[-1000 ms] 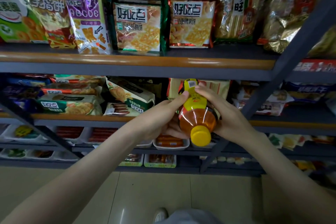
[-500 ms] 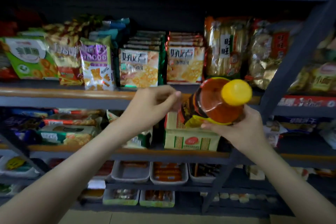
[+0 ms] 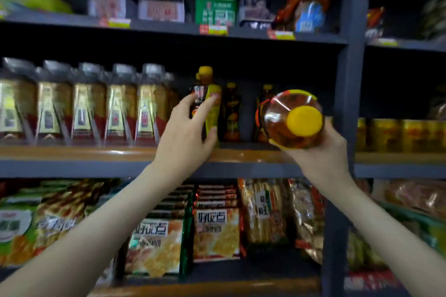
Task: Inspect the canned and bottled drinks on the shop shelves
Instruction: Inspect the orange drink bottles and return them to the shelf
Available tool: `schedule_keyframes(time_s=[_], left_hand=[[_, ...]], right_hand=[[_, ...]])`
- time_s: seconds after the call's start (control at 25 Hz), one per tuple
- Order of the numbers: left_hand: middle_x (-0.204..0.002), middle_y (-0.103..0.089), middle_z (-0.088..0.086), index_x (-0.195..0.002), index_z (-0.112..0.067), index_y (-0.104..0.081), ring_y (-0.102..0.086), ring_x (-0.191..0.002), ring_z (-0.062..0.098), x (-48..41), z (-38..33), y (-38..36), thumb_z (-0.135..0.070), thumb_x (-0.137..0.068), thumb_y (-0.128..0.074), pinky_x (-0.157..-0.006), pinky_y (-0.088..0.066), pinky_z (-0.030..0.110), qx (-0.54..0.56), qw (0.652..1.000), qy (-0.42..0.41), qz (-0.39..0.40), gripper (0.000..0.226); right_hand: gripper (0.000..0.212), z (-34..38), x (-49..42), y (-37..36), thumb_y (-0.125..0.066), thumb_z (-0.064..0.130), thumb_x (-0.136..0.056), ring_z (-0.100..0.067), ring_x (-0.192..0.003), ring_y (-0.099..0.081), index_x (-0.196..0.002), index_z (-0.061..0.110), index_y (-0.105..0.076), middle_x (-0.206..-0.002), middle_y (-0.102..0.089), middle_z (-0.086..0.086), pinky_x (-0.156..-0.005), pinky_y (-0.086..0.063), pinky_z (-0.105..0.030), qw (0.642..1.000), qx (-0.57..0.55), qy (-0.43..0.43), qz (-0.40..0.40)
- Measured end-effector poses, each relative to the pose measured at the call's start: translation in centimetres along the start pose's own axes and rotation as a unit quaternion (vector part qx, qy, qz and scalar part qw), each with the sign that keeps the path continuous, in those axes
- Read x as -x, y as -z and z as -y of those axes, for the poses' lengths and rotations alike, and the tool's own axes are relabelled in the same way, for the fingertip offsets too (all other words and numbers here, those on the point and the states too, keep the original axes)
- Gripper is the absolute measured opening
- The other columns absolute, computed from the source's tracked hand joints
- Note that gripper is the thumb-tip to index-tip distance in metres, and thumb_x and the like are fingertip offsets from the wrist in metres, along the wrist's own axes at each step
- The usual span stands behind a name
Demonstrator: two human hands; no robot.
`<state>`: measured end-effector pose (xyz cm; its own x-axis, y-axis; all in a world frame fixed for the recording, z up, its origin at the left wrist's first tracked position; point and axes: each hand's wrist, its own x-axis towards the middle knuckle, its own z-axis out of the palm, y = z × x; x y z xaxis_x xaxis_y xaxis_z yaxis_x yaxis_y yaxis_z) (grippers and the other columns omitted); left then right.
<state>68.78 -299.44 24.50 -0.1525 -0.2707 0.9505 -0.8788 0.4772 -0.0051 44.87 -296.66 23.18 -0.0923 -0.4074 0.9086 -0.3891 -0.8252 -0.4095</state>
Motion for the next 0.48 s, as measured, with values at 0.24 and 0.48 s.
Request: schedule_keyframes(time_s=[0.24, 0.48], left_hand=[[-0.159, -0.011, 0.013, -0.153, -0.036, -0.011, -0.041, -0.131, 0.033, -2.6, 0.7, -0.8, -0.031, -0.095, -0.058, -0.099, -0.042, 0.034, 0.021, 0.991, 0.083, 0.1, 0.075], [-0.161, 0.005, 0.014, -0.151, -0.043, 0.006, -0.058, -0.078, 0.017, -3.8, 1.5, -1.2, -0.035, -0.093, -0.061, -0.069, -0.041, 0.02, 0.037, 0.975, 0.122, 0.184, 0.09]], right_hand=[[0.038, -2.0, -6.3, -1.9, -0.08, 0.037, -0.074, -0.002, -0.09, -0.059, -0.108, 0.027, -0.064, -0.094, -0.063, 0.015, -0.068, -0.039, -0.006, 0.981, 0.131, -0.088, 0.109], [0.053, -5.2, -10.9, -4.5, -0.074, 0.046, -0.078, -0.012, -0.078, -0.056, -0.109, 0.005, -0.063, -0.107, -0.066, -0.011, -0.069, -0.046, -0.028, 0.949, 0.205, -0.205, 0.12]])
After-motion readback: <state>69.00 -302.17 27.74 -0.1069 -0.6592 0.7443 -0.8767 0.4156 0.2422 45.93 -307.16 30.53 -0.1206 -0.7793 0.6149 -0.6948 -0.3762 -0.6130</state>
